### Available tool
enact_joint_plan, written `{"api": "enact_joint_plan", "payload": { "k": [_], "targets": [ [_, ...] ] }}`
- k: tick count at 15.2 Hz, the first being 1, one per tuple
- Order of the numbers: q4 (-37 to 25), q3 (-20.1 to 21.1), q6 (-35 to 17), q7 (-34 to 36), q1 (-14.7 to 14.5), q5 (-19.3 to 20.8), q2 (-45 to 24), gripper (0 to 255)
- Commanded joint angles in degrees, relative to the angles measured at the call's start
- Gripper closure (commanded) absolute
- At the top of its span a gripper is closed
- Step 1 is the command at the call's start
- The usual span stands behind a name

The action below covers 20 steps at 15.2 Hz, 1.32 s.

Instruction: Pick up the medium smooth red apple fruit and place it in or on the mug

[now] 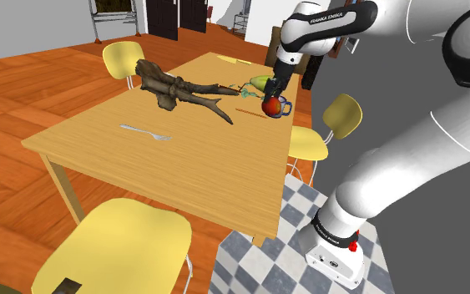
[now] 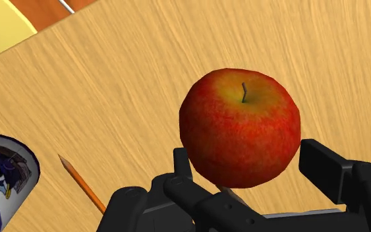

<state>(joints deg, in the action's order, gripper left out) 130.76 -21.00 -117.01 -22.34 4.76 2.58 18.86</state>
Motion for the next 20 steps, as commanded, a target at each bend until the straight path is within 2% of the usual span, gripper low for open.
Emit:
{"api": "enact_joint_plan", "payload": {
  "k": [1,5,10,16,20],
  "targets": [
    [-1.2,0.2,1.7,0.2,0.0,0.1,0.5,255],
    [-3.4,0.4,4.4,0.4,0.0,0.2,1.0,255],
    [-12.9,-4.6,5.5,-7.0,0.7,-2.6,-8.0,255],
    [-26.7,-9.5,8.7,-16.4,3.2,-9.0,-20.7,255],
    [-38.1,-11.3,12.4,-22.2,6.9,-14.5,-30.4,255]
  ]
}}
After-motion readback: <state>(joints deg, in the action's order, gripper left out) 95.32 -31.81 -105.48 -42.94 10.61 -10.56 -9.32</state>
